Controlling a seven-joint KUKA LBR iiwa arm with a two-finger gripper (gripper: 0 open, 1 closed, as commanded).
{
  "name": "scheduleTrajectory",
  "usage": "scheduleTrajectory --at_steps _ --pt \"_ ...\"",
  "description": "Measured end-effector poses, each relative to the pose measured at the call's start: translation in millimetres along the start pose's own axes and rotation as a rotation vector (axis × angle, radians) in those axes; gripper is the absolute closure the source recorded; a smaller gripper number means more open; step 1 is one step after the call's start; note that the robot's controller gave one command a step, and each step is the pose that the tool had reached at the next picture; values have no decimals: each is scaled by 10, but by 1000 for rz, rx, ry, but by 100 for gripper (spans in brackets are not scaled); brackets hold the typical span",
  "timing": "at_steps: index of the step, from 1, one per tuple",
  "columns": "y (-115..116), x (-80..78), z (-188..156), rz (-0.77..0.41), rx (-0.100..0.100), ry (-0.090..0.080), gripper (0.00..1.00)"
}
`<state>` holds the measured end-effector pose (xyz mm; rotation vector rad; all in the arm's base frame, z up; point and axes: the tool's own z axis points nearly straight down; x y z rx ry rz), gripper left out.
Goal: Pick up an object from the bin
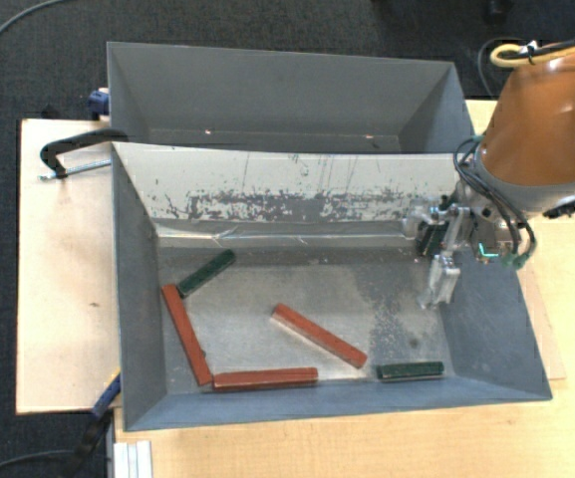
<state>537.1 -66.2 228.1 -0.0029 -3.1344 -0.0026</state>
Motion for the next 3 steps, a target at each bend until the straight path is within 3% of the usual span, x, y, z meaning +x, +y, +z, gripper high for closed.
scheduleTrajectory --at_steps 1,2,3 --pt "1143 -80 1610 195 -2 0 0" --pt "1367 400 1282 312 -1 -5 0" --pt "1342 400 1230 366 -2 -10 0"
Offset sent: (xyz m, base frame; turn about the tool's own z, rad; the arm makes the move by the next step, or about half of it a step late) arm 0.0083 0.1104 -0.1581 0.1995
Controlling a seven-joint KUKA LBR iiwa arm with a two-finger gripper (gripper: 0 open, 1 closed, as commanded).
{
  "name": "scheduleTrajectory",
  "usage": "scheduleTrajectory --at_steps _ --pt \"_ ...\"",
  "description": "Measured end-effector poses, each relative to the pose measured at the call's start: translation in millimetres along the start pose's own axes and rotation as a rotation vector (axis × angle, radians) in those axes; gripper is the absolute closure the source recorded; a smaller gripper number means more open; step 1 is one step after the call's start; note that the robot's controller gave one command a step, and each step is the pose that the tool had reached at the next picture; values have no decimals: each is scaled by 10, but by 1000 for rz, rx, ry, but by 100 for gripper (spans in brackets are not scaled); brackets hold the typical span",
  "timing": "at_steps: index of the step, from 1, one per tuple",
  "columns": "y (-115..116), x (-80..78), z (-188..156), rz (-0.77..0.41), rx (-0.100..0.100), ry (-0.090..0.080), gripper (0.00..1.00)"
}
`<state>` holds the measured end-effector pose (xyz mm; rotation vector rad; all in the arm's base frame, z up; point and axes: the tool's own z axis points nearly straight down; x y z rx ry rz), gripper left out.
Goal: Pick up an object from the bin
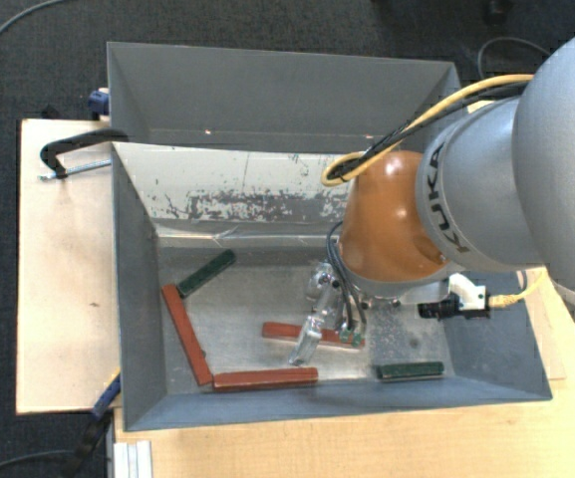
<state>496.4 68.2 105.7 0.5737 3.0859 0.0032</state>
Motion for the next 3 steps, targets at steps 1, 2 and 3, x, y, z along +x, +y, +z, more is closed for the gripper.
scheduleTrajectory --at_steps 1,2,3 --pt "-57 44 370 -21 3 7 0" --pt "-49 41 362 -22 2 4 0" --pt "-49 44 367 -22 2 4 100"
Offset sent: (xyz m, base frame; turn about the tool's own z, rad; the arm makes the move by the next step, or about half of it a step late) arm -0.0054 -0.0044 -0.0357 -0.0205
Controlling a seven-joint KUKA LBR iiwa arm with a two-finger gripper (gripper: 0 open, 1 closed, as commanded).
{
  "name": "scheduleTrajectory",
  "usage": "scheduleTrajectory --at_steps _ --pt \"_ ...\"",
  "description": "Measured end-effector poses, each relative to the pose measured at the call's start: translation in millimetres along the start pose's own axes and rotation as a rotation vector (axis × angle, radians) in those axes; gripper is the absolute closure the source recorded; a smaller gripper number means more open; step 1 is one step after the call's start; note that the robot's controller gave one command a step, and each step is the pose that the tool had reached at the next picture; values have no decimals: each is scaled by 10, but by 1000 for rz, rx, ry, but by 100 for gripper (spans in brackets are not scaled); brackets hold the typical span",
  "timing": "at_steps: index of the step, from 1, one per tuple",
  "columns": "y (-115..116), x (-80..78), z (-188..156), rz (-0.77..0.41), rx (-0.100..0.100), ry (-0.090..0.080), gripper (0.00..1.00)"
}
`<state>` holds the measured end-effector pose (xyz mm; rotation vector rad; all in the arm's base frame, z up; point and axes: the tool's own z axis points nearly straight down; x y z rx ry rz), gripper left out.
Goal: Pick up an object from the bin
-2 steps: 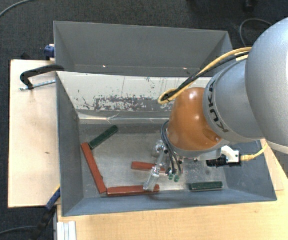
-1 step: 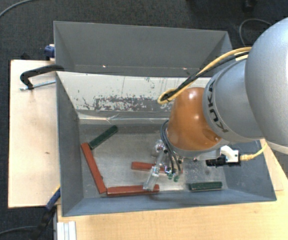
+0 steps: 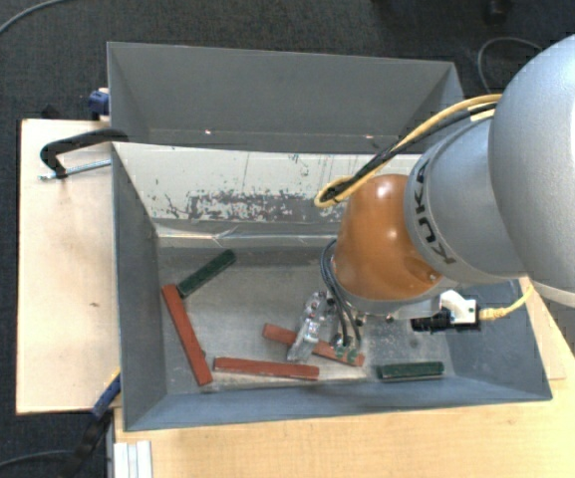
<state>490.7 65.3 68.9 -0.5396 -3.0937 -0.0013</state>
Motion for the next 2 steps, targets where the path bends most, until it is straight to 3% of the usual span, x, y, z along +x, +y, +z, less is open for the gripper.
scheduleTrajectory --at_steps 1,2 --pt "9 -5 -29 -1 -1 -3 100" --pt "18 -12 -267 -1 -2 -5 100"
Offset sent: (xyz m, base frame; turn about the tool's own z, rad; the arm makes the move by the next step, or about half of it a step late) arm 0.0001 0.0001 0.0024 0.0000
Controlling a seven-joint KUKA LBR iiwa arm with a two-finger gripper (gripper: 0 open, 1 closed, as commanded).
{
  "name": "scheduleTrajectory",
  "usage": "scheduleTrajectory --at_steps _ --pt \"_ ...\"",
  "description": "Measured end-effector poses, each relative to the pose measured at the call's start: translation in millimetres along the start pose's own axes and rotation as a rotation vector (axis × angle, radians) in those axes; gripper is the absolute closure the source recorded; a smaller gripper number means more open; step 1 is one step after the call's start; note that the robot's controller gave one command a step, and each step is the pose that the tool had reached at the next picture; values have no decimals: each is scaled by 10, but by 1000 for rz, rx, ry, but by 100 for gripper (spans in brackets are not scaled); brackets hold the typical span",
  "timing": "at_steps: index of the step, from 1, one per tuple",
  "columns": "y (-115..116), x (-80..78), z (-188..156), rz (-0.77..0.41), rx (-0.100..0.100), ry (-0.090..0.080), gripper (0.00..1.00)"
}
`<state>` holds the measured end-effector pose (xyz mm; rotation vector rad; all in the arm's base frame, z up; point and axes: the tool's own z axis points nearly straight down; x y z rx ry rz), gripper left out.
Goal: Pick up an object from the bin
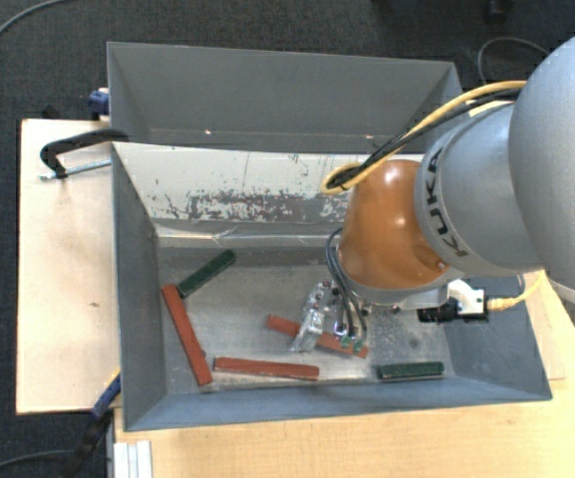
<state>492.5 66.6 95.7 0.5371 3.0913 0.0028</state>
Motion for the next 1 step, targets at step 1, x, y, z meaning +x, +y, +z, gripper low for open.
scheduleTrajectory --at_steps 1 --pt "15 -20 -650 -1 -3 -6 100"
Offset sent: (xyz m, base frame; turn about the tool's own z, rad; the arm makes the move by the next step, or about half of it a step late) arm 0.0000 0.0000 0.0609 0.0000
